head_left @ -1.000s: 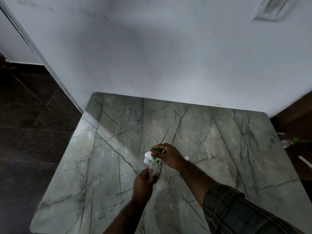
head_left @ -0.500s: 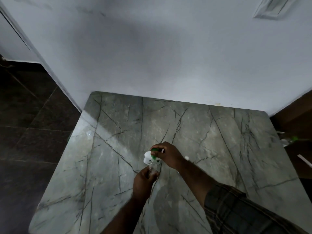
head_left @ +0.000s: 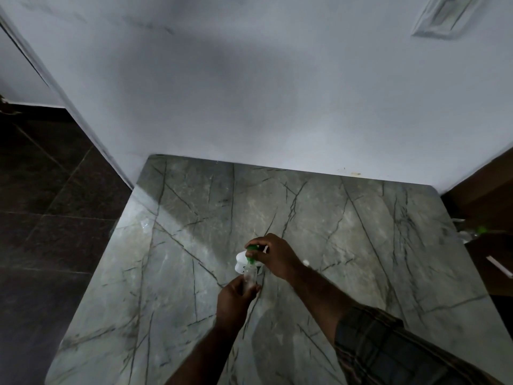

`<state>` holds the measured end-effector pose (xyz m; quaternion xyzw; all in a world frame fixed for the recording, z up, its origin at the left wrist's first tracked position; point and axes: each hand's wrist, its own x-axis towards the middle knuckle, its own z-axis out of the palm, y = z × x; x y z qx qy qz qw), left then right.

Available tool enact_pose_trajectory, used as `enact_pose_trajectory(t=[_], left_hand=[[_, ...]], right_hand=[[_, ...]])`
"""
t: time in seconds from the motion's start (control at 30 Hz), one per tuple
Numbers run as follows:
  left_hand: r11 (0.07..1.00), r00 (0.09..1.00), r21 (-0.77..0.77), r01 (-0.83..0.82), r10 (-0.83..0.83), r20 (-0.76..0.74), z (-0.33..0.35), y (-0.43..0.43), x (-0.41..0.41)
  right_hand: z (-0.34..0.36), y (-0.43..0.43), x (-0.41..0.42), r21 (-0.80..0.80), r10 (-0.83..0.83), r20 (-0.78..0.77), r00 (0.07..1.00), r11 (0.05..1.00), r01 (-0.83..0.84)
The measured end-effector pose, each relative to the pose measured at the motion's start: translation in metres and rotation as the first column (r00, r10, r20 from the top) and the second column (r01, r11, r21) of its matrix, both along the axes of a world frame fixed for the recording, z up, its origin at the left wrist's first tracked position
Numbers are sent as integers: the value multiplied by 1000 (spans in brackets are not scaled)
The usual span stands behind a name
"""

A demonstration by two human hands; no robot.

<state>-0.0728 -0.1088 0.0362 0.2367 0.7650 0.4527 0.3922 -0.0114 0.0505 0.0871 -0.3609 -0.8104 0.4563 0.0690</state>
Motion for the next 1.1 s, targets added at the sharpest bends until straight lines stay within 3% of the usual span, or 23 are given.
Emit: enact_pose_trajectory(t=[0.83, 1.1], left_hand=[[999, 998, -46, 5, -8, -62, -1, 3, -1], [998, 1000, -57, -14, 13, -11, -2, 6, -3]], right_hand=[[2, -6, 0, 23, -30, 13, 999, 999, 29], [-3, -8, -1, 56, -38, 15, 999, 998, 37]])
